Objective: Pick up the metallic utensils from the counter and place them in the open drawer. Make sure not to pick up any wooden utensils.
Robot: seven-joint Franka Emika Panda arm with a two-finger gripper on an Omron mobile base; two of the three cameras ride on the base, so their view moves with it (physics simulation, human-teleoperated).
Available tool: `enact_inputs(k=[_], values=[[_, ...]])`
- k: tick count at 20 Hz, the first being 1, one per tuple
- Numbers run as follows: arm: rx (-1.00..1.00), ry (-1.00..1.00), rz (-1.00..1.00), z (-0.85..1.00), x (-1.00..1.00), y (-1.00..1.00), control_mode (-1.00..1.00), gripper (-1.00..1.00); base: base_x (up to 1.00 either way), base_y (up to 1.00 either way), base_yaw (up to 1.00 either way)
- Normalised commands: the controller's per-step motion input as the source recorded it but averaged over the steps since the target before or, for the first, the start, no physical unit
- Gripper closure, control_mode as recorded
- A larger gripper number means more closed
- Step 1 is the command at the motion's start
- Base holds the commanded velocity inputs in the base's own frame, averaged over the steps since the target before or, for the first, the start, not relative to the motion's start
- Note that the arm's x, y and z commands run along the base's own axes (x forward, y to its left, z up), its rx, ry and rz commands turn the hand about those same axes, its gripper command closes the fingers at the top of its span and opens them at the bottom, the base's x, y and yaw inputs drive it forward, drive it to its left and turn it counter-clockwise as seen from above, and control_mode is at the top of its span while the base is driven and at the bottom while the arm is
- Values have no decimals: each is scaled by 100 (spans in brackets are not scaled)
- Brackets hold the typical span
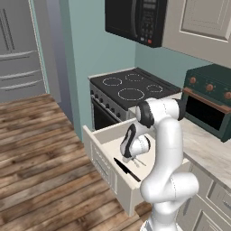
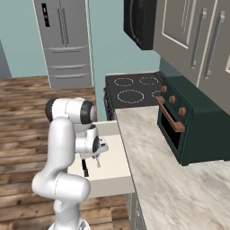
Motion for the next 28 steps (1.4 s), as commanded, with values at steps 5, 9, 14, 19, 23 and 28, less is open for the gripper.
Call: enact_inputs(k=[5,9,14,19,23,28], values=[[0,0,0,0,0,0,-100,-100,0,0,0],[0,0,0,6,-6,0,-100,-100,0,0,0],[0,0,-2,13,-8,0,-100,-100,0,0,0],[-3,0,-3,33,-1,0,-100,-100,0,0,0],[-1,0,-2,86,-25,0,-100,-100,0,0,0],[0,1,-5,100,-58,-5,-100,-100,0,0,0]])
